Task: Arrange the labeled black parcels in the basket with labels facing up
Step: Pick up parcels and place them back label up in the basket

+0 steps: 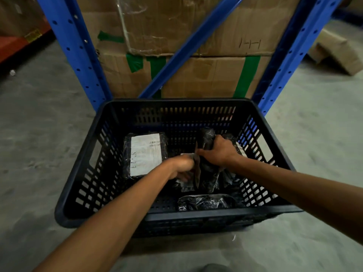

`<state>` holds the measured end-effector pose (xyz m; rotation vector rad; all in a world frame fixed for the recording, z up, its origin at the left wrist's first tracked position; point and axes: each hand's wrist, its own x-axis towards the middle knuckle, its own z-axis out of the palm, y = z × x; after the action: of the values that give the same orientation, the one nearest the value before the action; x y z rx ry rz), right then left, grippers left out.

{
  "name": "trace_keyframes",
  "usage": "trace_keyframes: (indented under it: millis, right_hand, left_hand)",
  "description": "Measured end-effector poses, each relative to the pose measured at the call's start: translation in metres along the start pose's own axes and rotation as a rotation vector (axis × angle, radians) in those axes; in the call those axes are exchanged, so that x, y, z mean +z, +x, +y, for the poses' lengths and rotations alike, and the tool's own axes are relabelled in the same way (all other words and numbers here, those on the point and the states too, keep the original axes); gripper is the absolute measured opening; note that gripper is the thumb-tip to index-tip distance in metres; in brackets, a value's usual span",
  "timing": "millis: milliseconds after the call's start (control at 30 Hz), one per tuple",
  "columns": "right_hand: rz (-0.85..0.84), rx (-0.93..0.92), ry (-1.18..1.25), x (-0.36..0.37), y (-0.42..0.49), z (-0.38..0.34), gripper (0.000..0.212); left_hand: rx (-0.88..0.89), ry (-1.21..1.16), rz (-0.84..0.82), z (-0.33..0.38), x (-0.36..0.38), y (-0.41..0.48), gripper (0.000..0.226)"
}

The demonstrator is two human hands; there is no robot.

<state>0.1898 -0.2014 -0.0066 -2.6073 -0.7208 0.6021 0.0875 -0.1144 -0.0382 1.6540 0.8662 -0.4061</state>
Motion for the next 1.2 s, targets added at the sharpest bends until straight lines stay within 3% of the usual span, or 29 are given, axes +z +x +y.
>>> trace_keyframes:
  millis: [133,300,467,600,800,900,1033,1133,1200]
  right_hand:
    - [-0.008,0.006,0.116,-0.011,0.002,0.006,0.054]
    - [-0.134,0.008,0.771,-0.047,-0.014,0.021,0.033]
    - [-0.317,-0.080,1.186,-0.068,-0.029,0.000,0.013]
    - [-0.466,-0.125,1.280,-0.057,-0.031,-0.024,0.033]
    - [-0.757,-0.196,1.241,-0.041,-0.028,-0.051,0.041]
    - [-0.870,-0.180,1.131,-0.042,-0.024,-0.064,0.043]
    - [-0.813,-0.087,1.257,-0.042,-0.019,-0.077,0.055]
    - [-0.714,-0.021,1.486,-0.037,-0.020,-0.080,0.074]
    - [-0.751,-0.037,1.499,-0.029,-0.031,-0.083,0.076]
  left_hand:
    - [0.051,-0.046,0.016,0.001,0.000,-0.004,0.030]
    - [0.137,-0.227,0.299,0.006,-0.015,-0.009,0.025]
    - [0.292,-0.534,0.467,0.003,-0.036,-0.030,0.047]
    - [0.311,-0.750,0.464,-0.008,-0.066,-0.056,0.065]
    - [0.299,-0.815,0.316,-0.027,-0.118,-0.093,0.041]
    - [0.227,-0.803,0.278,-0.032,-0.135,-0.103,0.055]
    - [0.217,-1.056,0.320,-0.037,-0.134,-0.107,0.064]
    - [0.321,-1.304,0.380,-0.033,-0.129,-0.110,0.044]
    - [0.361,-1.432,0.398,-0.024,-0.121,-0.114,0.035]
